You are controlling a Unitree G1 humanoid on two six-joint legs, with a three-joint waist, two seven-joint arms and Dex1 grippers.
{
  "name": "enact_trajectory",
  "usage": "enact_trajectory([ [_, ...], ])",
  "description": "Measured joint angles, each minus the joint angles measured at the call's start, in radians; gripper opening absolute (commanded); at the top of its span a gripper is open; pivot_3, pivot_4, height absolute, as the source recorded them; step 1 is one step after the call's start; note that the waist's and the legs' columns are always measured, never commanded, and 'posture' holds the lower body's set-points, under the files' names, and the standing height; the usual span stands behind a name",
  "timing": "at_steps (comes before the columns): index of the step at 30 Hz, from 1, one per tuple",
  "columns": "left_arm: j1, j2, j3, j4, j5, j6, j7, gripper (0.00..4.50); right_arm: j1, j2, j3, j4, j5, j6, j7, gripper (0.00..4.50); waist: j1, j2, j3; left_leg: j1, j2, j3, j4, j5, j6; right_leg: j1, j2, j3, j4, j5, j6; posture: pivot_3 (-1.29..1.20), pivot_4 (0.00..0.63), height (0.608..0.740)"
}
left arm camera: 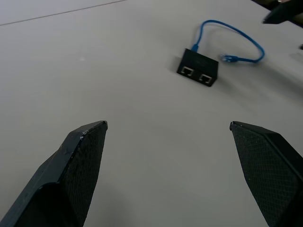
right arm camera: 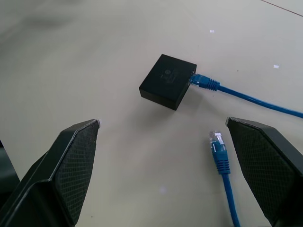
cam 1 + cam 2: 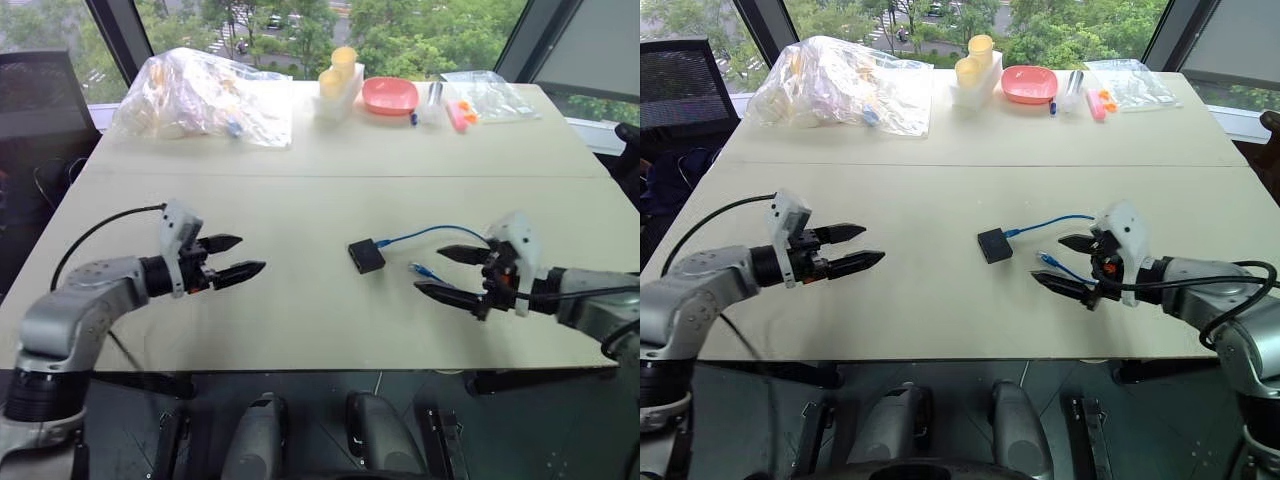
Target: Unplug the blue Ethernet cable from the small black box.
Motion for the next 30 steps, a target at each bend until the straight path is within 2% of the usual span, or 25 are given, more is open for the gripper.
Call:
enact_trajectory([
  [7,-0.022,-0.031,-0.023,0.003,0.007,-0.013,-0.011,4.34,-0.037,0.008,0.032,0.042,-0.078,-0.065,-0.008,4.5,0.003,0.0,0.0,-0.001,-0.001,0.0,0.0,0.0,0.001,0.0,0.0,0.0,0.0,0.0,0.0,0.0,0.15,0.74],
  [30,-0.054,-0.053,-0.051,0.003,0.004,0.003,-0.028,4.34,-0.114,0.042,0.05,0.099,-0.158,-0.108,-0.012,4.5,0.001,0.0,0.0,-0.001,-0.001,0.001,0.0,0.0,0.001,0.0,0.0,0.0,0.0,0.0,0.0,0.0,0.15,0.74],
])
